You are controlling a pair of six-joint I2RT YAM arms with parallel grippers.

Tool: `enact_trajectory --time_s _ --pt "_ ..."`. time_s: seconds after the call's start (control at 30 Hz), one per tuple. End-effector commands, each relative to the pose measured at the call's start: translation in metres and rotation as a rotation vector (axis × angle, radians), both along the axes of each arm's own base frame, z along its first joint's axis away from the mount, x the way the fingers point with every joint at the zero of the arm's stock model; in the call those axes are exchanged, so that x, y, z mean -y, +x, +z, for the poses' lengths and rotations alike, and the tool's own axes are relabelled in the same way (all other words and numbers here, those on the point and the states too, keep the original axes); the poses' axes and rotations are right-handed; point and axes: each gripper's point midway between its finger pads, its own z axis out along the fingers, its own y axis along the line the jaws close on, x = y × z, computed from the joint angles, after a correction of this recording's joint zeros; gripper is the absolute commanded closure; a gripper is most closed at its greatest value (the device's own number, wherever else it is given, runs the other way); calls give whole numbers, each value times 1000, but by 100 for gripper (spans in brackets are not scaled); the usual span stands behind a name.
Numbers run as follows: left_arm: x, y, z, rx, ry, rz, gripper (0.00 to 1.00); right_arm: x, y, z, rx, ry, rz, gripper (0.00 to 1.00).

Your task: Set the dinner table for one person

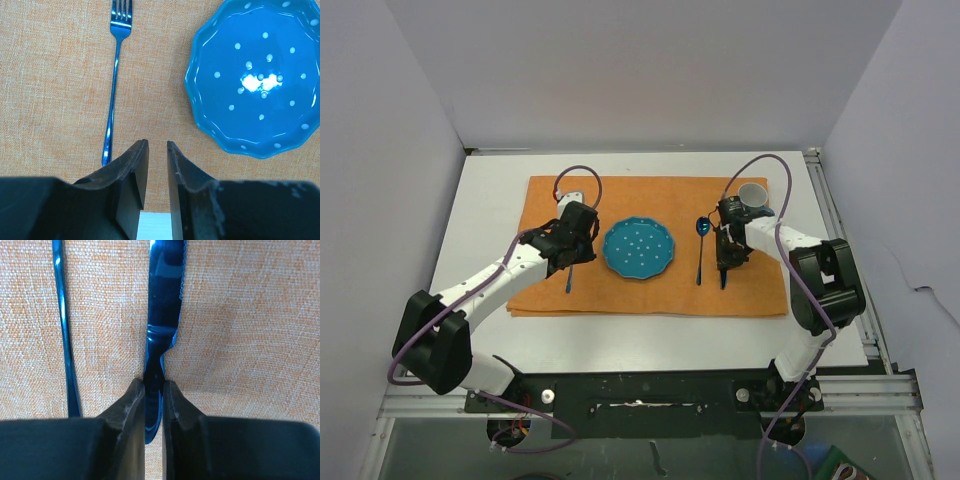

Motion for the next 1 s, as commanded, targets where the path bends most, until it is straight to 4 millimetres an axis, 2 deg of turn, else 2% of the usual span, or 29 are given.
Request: enact_trajectory --time_s 0.0,0.43,0.97 --pt "11 14 20 67 -40 -11 78 -6 17 13 51 30 9 100" --pt "17 15 22 68 -53 -20 78 -9 28 32 88 43 18 100" --pt "21 15 20 62 -44 -28 78 -13 23 20 62 57 24 100"
